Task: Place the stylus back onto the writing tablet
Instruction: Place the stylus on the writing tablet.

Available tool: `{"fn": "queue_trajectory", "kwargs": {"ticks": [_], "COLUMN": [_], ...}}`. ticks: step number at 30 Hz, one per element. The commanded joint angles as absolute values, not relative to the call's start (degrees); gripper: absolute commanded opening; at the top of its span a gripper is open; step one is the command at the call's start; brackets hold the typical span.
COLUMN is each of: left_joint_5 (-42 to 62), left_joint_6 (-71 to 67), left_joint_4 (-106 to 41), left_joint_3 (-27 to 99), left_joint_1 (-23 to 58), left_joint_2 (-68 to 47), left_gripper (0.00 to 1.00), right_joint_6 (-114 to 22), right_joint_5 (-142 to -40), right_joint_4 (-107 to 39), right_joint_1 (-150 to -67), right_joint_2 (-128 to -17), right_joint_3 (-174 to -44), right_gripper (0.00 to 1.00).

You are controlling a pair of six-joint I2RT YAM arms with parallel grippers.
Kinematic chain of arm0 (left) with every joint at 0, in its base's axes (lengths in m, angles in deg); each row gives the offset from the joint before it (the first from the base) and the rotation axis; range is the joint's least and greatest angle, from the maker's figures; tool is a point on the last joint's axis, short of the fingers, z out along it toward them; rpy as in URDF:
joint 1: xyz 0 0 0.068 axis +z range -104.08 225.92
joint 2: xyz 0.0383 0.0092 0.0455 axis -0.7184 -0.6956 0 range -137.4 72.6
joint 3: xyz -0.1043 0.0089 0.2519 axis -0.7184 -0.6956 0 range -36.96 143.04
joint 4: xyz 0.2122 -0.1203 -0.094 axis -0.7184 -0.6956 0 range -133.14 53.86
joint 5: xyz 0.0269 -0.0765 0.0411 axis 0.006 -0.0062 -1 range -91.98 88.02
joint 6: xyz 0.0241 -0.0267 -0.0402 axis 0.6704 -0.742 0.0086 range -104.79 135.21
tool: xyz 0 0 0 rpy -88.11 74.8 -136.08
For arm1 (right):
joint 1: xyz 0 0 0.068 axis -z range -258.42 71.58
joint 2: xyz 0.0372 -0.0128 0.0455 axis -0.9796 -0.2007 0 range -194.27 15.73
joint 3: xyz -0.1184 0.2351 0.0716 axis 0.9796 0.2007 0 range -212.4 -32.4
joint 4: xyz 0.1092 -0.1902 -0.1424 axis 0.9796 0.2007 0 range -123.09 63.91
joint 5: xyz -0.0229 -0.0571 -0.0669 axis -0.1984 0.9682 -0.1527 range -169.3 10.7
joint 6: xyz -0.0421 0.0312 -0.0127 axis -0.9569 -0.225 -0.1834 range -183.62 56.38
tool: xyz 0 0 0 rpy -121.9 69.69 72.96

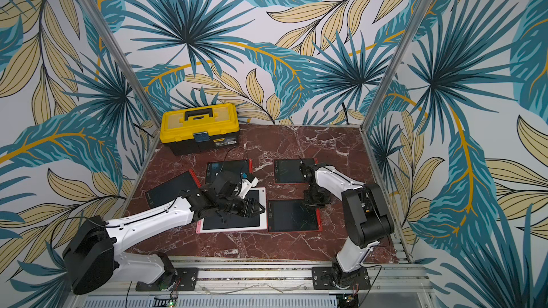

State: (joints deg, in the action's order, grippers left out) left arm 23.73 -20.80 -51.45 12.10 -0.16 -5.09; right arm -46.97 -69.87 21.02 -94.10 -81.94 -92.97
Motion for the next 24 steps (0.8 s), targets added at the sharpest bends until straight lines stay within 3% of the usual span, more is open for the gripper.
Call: {"fn": "queue_trajectory", "kwargs": {"ticks": [1, 15, 24], "left_joint_5": [23.4, 23.3, 23.3], "left_joint_6": [-20.8, -20.8, -21.1], "left_joint_4": [-51.5, -51.5, -51.5], "left_joint_3": [12.6, 12.4, 12.1], "left_joint_1": [-0.5, -0.5, -0.5], "left_joint_2": [-4.1, -3.9, -3.9], "left_gripper": [0.43, 0.43, 0.42], "right_joint_6": [-47.6, -47.3, -45.8], "right_joint_5": [-69.2, -68.2, -70.5], "right_joint_4": [22.3, 22.5, 22.7], "right_joint_1": [-93.9, -93.9, -93.9], "right_joint_2": [-83.1, -84.8, -82.0], "right_joint_3": [-93.9, -94.4, -92.5], "right_gripper": [0.14, 0.18, 0.08]}}
